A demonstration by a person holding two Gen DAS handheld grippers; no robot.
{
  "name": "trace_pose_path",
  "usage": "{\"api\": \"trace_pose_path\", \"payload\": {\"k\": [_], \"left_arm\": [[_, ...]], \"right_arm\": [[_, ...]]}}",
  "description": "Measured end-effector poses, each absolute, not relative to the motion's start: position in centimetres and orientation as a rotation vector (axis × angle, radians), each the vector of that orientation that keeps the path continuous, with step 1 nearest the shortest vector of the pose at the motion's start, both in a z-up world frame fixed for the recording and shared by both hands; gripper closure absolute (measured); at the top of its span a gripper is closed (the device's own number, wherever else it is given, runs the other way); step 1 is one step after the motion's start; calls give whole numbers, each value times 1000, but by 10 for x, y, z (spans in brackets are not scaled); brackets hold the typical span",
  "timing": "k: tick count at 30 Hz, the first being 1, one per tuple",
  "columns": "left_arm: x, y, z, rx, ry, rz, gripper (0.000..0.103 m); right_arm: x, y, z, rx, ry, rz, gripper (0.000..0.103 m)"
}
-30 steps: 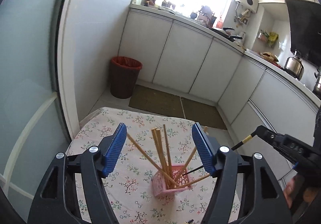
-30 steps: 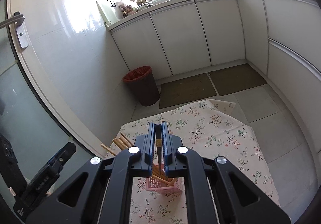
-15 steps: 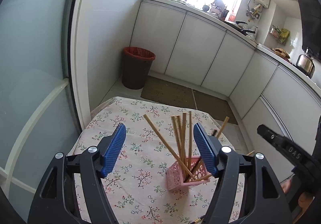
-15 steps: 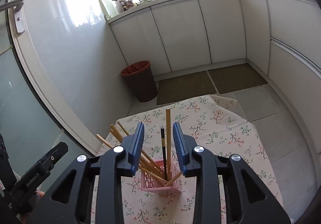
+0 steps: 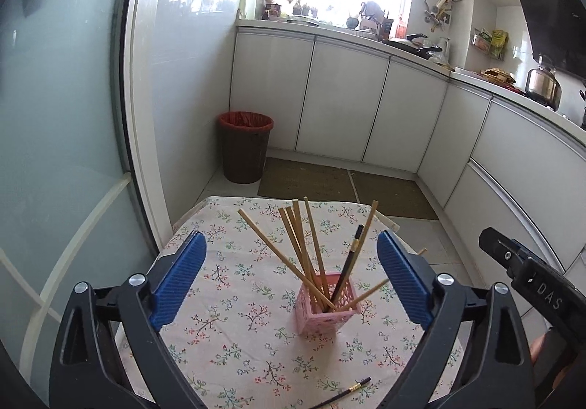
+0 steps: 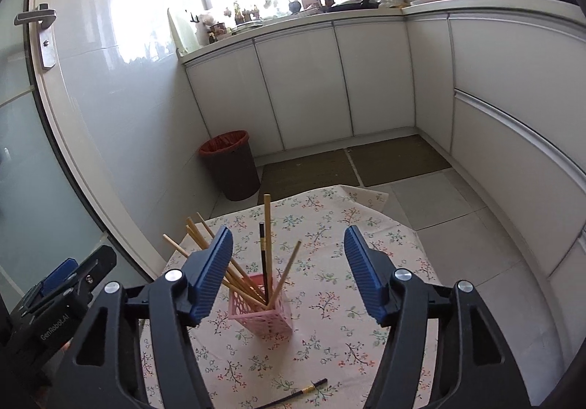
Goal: Organize utensils
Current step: 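Drop both chopsticks into the pink holder and open both grippers, then move the left gripper down to the last black chopstick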
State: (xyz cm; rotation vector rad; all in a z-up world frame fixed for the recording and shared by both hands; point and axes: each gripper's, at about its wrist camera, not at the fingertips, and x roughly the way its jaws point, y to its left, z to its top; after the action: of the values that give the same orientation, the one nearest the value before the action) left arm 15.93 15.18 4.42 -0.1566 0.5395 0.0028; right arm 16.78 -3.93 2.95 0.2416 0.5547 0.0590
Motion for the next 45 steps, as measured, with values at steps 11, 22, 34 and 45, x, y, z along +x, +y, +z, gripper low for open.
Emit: {"api": "trace_pose_path", "payload": {"k": [11, 22, 34, 45], "left_arm": [[133, 129, 40, -110, 576, -37, 7], [135, 98, 11, 10, 710, -105, 7], [178, 28, -117, 326, 1158, -363, 7], [196, 7, -212, 465, 1362, -428, 39]], "right_arm": [[118, -59, 22, 184, 507, -90, 7], [90, -86, -13, 195, 597, -118, 7], [64, -126, -104, 356, 911, -103, 7], [66, -142, -133, 437, 1007, -134, 7]]}}
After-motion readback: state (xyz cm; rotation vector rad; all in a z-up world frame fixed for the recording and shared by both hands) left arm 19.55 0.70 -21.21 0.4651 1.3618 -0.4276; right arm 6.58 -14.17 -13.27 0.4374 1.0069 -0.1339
